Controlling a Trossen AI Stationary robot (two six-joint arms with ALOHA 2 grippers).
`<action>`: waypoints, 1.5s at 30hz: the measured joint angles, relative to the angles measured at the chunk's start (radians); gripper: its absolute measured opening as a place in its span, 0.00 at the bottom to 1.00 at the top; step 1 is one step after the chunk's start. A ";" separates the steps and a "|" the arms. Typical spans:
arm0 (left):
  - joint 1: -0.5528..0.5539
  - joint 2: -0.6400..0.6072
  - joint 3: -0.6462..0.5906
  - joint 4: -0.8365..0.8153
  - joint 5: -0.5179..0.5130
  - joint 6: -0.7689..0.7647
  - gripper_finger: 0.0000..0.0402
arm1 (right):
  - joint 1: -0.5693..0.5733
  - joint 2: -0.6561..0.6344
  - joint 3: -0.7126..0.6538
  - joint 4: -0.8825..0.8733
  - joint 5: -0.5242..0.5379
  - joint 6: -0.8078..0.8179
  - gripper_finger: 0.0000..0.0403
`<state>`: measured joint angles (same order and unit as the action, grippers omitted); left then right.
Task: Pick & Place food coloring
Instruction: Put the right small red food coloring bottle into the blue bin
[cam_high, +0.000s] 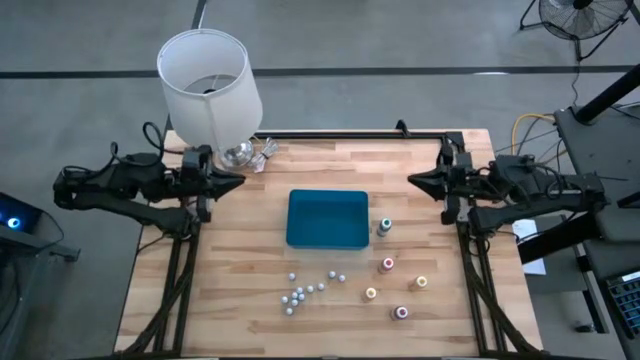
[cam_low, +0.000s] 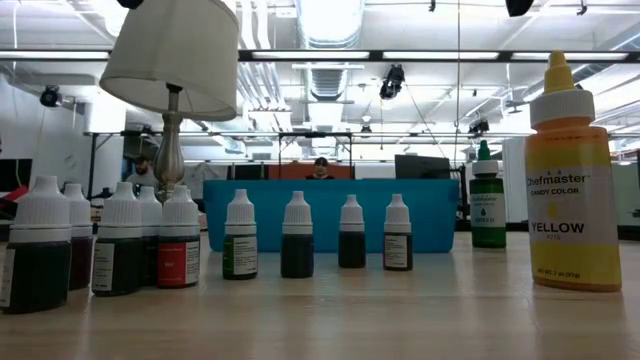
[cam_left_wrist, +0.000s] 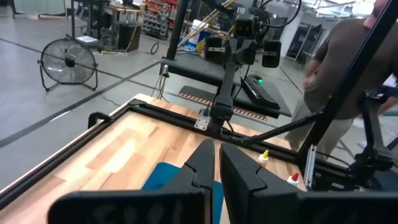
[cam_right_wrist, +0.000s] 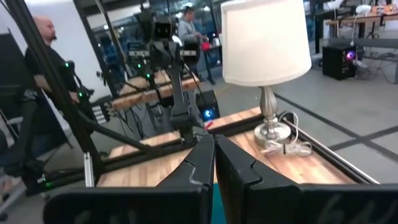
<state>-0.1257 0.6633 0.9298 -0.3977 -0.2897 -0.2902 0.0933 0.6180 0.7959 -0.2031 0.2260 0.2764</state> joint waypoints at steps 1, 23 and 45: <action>0.000 0.000 0.000 -0.001 0.000 0.011 0.00 | 0.000 0.007 0.000 0.000 -0.001 0.000 0.02; 0.000 -0.300 -0.471 0.307 -0.007 0.049 0.00 | 0.000 0.020 0.000 0.007 -0.025 -0.016 0.02; 0.000 -0.388 -0.834 0.558 0.049 -0.015 0.00 | 0.000 0.018 -0.001 0.006 -0.025 0.026 0.02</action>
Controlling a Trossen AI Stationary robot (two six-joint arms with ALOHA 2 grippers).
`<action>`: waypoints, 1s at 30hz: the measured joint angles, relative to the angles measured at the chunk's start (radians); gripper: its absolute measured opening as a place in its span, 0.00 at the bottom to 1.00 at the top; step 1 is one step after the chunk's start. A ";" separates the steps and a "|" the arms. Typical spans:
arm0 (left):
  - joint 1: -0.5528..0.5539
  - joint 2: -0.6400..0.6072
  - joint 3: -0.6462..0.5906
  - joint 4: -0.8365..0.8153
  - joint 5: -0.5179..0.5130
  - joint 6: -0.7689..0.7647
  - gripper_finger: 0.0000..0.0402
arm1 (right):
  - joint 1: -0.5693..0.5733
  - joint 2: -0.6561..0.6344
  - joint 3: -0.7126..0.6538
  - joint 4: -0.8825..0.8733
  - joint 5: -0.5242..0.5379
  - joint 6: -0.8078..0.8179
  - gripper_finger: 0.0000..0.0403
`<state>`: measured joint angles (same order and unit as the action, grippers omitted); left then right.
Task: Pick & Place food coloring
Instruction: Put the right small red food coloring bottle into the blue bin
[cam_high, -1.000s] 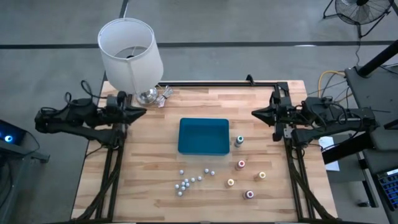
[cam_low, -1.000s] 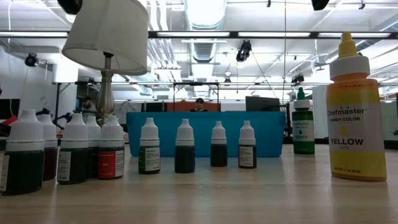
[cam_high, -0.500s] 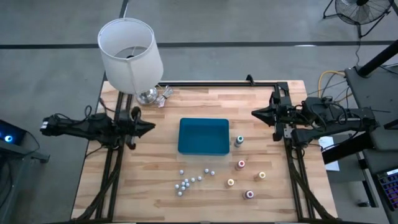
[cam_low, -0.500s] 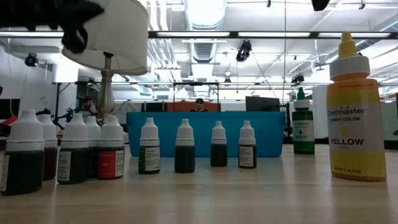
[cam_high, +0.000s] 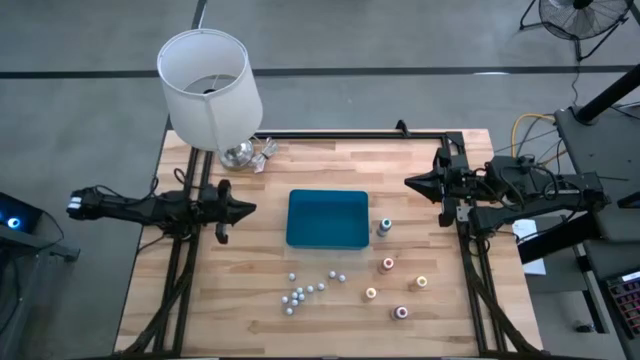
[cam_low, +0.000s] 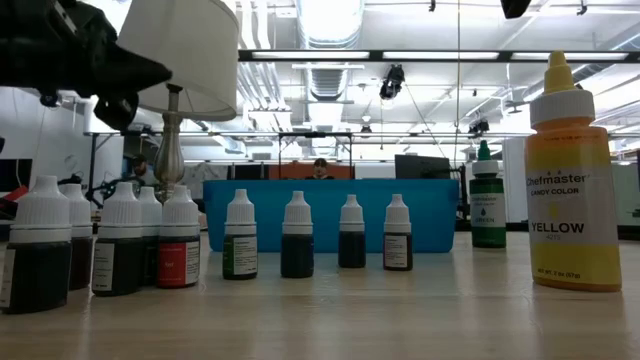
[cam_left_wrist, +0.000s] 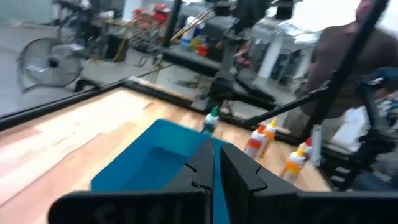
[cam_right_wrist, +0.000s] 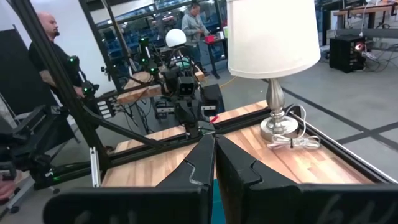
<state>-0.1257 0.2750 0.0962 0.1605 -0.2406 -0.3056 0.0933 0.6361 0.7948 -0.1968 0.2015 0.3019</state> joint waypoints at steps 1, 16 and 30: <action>0.000 -0.005 -0.004 0.014 0.019 0.011 0.00 | 0.000 0.000 0.000 0.000 0.000 0.006 0.02; 0.000 -0.085 -0.085 0.058 0.113 0.033 0.00 | 0.000 0.000 0.000 -0.001 0.000 0.013 0.02; 0.000 -0.089 -0.087 -0.052 0.112 0.038 0.00 | 0.000 0.001 0.000 -0.001 0.001 0.013 0.02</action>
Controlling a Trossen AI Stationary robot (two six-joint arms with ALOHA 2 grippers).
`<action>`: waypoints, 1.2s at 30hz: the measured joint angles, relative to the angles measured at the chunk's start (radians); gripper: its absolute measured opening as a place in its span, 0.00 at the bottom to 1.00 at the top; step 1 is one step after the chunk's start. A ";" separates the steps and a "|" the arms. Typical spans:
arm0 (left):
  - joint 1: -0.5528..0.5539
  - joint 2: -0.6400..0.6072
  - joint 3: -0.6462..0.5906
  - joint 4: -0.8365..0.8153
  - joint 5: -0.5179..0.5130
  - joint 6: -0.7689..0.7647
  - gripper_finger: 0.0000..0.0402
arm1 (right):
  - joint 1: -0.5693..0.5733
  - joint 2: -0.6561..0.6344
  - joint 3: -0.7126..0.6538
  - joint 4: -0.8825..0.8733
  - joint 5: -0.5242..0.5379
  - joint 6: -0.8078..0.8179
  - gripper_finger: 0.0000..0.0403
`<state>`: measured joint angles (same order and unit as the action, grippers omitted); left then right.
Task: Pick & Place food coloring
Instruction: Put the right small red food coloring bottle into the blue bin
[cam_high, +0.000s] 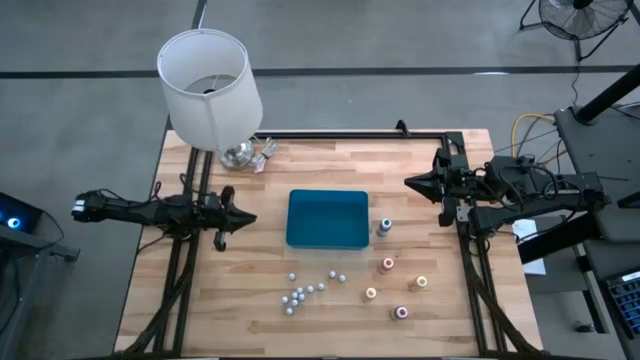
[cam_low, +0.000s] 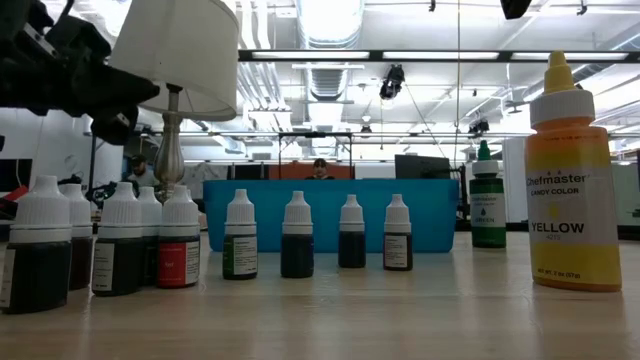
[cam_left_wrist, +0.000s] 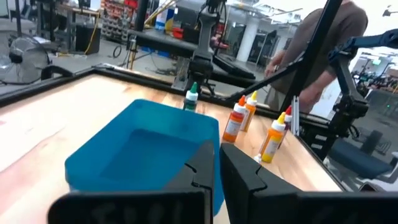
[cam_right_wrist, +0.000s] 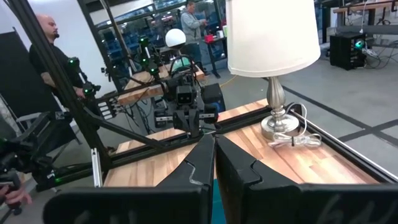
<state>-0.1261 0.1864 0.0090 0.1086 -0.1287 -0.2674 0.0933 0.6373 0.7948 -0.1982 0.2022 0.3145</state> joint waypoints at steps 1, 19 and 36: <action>0.000 0.000 0.000 -0.004 0.000 0.000 0.00 | 0.000 0.000 0.000 0.000 0.000 0.000 0.02; 0.000 0.000 0.000 -0.044 0.008 0.006 0.00 | 0.000 0.001 0.000 0.000 -0.001 -0.088 0.02; 0.000 0.000 0.001 -0.041 0.111 0.049 0.00 | 0.000 0.001 0.000 0.000 -0.005 -0.087 0.02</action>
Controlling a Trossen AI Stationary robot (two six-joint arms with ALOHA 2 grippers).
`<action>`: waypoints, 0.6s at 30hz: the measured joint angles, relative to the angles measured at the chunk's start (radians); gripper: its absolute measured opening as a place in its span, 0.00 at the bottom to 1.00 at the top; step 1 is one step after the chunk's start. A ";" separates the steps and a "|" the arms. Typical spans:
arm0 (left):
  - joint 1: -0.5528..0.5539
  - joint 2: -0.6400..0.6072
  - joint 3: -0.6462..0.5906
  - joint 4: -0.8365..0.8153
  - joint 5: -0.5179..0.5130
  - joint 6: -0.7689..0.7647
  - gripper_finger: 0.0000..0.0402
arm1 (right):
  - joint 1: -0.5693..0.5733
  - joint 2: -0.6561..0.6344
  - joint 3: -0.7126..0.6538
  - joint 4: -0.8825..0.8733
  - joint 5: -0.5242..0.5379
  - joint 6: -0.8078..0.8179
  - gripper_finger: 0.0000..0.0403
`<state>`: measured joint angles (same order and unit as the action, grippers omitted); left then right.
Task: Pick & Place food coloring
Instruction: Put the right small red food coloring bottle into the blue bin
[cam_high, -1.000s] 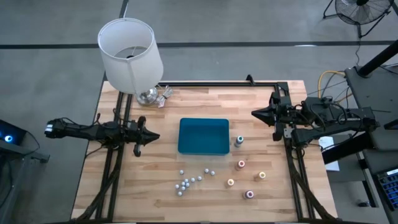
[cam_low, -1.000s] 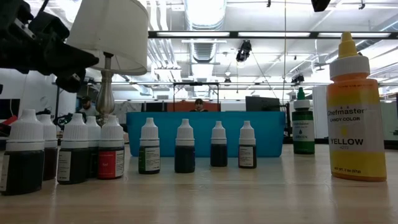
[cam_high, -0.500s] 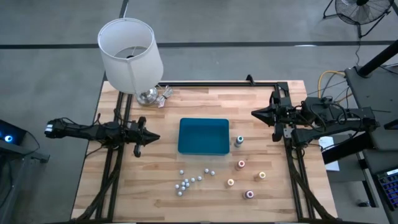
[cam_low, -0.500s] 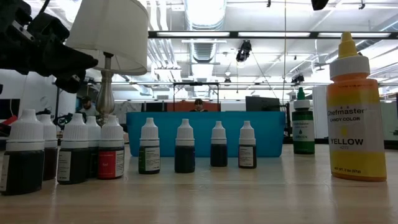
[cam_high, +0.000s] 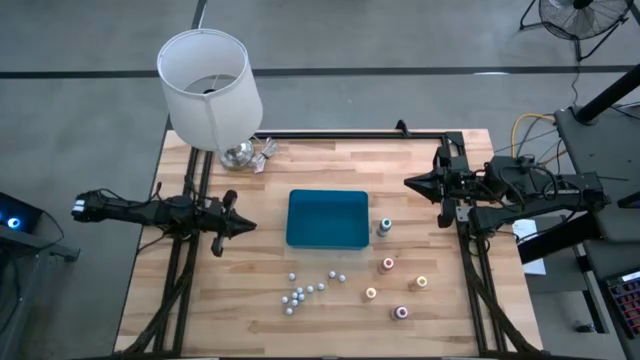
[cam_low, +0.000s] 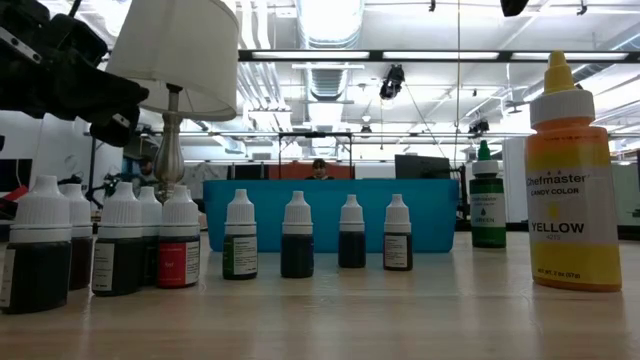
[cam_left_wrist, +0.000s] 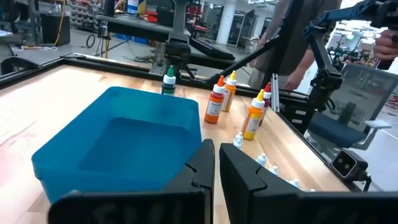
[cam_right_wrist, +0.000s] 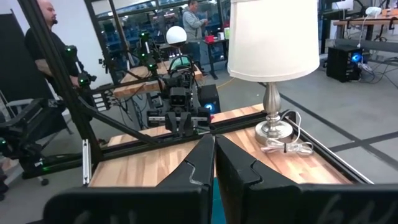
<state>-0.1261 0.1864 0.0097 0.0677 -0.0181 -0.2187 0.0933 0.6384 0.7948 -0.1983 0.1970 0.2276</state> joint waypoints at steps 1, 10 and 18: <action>0.000 0.000 0.000 0.000 0.000 0.000 0.00 | 0.000 0.000 0.000 0.000 0.000 0.000 0.02; 0.000 0.000 0.000 -0.001 -0.001 -0.001 0.00 | 0.000 -0.002 0.000 0.002 0.000 -0.025 0.02; 0.000 -0.003 0.000 -0.003 -0.001 -0.001 0.00 | 0.000 -0.002 0.000 0.002 0.001 -0.026 0.02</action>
<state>-0.1261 0.1830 0.0101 0.0643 -0.0193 -0.2199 0.0933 0.6365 0.7948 -0.1963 0.1982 0.2018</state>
